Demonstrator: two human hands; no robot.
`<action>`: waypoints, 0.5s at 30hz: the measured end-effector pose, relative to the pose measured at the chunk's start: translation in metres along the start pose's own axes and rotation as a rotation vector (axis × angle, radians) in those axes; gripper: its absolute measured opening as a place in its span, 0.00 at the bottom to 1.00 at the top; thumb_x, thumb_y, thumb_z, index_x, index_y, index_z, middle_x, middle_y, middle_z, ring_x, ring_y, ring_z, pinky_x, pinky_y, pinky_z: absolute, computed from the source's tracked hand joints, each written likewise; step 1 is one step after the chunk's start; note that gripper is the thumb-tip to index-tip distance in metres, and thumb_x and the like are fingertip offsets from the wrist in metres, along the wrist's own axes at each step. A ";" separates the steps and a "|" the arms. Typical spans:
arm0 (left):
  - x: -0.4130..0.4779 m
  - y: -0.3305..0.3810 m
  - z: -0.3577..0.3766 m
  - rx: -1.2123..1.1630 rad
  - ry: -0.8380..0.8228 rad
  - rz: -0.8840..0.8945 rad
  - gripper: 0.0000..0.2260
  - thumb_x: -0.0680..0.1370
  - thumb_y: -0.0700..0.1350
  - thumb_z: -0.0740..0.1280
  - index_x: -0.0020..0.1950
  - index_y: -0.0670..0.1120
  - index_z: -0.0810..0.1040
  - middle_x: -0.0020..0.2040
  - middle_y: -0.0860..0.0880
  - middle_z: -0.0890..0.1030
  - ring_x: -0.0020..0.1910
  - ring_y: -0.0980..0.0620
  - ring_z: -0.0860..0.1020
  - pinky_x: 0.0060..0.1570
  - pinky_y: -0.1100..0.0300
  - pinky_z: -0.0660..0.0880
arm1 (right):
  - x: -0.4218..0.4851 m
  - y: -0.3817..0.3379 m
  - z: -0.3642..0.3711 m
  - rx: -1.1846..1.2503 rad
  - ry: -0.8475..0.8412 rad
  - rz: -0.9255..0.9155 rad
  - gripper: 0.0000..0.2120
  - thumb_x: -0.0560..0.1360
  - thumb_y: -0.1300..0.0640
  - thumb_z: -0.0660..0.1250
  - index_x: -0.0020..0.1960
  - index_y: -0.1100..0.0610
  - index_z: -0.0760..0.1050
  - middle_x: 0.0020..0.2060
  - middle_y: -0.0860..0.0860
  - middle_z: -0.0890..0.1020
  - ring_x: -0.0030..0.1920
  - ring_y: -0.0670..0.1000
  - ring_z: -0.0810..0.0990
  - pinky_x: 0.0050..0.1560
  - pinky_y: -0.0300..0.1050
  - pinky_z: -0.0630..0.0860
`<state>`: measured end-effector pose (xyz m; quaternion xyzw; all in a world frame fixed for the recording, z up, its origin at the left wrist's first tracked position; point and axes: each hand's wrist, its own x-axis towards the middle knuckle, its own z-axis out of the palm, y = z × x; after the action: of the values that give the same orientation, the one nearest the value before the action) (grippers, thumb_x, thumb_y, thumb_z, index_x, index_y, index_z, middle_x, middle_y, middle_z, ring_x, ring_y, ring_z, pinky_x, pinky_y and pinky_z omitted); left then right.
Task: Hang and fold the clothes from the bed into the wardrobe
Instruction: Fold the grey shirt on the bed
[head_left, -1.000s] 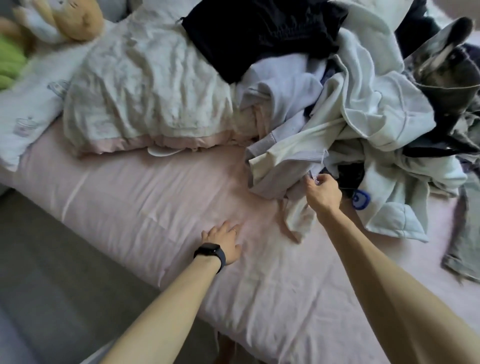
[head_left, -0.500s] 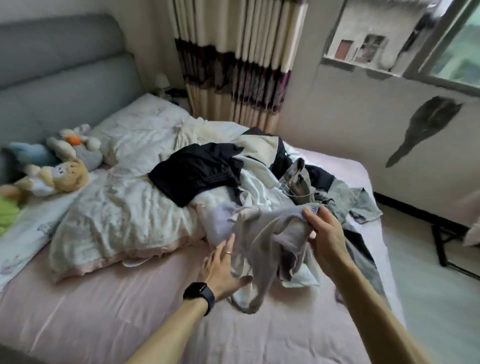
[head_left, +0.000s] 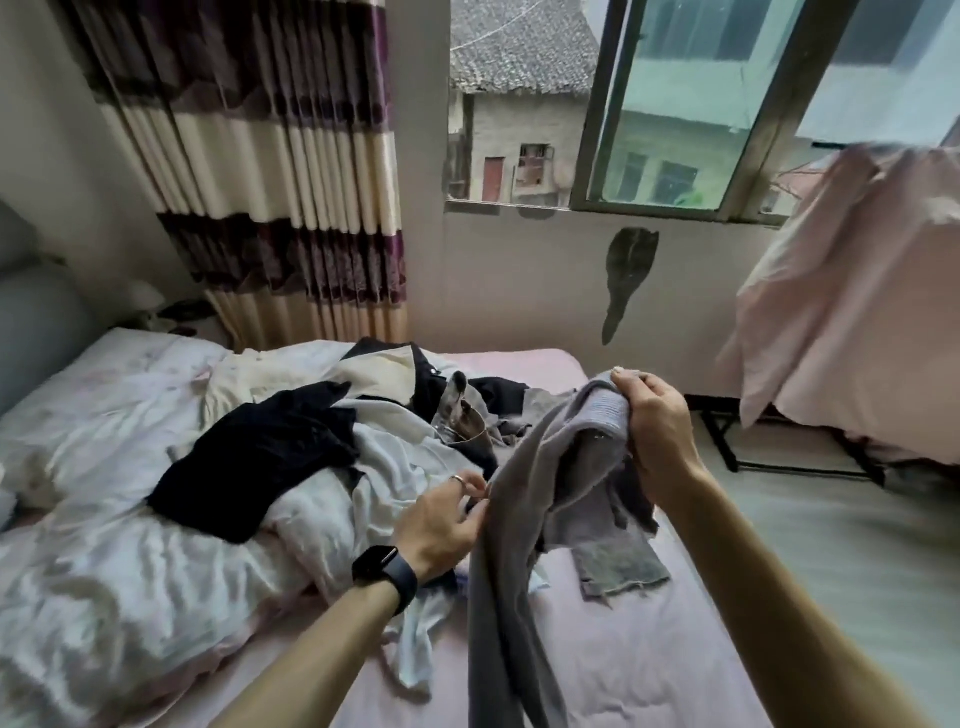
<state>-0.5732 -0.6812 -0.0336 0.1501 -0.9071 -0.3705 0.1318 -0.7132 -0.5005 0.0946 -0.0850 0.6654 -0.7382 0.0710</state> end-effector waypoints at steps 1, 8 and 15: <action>0.003 0.014 0.004 -0.073 0.003 0.045 0.09 0.76 0.59 0.67 0.56 0.63 0.73 0.52 0.62 0.80 0.54 0.65 0.78 0.54 0.67 0.74 | 0.002 0.002 -0.012 -0.004 0.025 0.032 0.08 0.79 0.57 0.68 0.43 0.58 0.81 0.39 0.54 0.83 0.42 0.54 0.79 0.50 0.52 0.77; 0.030 0.110 0.043 -0.102 -0.015 0.360 0.33 0.70 0.64 0.72 0.72 0.62 0.64 0.62 0.55 0.81 0.56 0.53 0.82 0.53 0.55 0.79 | -0.007 0.020 -0.052 -0.078 -0.159 0.192 0.07 0.78 0.60 0.70 0.42 0.60 0.81 0.41 0.62 0.84 0.42 0.59 0.82 0.49 0.55 0.80; 0.059 0.143 0.059 -0.309 0.226 0.155 0.13 0.76 0.45 0.70 0.51 0.65 0.81 0.45 0.65 0.84 0.46 0.63 0.81 0.46 0.69 0.75 | 0.004 0.023 -0.154 -0.238 -0.148 0.009 0.14 0.75 0.58 0.74 0.60 0.56 0.80 0.53 0.50 0.84 0.55 0.53 0.82 0.49 0.37 0.78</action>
<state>-0.6729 -0.5678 0.0348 0.0985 -0.8277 -0.4749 0.2825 -0.7507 -0.3547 0.0563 -0.1443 0.7417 -0.6453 0.1126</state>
